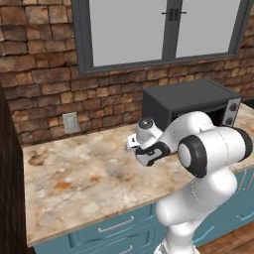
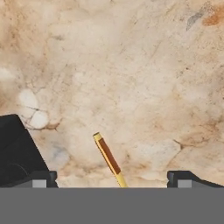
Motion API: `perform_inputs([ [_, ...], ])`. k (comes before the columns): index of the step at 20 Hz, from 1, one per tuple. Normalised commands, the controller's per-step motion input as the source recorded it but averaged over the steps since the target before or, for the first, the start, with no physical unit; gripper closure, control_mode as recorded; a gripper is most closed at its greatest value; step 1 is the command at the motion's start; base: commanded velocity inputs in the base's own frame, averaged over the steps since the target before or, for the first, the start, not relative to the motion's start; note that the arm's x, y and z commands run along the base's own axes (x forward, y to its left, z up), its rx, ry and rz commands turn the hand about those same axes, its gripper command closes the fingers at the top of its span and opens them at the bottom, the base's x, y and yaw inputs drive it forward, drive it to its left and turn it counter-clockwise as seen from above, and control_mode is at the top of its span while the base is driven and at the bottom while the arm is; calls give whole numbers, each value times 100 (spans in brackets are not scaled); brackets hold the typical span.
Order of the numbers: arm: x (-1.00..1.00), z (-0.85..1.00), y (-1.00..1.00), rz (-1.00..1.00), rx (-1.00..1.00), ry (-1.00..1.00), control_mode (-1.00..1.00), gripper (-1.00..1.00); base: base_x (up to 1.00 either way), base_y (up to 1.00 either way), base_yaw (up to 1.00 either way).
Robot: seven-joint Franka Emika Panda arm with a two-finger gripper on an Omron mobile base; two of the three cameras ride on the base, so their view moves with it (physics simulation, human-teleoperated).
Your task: Organize the utensils by type. Pick up the wooden spoons from the counter and place them in the open cabinet. Then pick up the metallic utensils from the counter and place them in the open drawer.
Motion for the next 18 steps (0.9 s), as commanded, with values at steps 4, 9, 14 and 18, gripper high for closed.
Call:
perform_inputs([
  [4,17,-3,0,0,0,0,-100,-100,0,0,0],
  [9,17,-15,0,0,1,0,-100,-100,0,0,0],
  [14,20,-18,7,0,1,0,-100,-100,0,0,0],
  [18,16,-30,11,0,0,0,-100,-100,0,0,0],
])
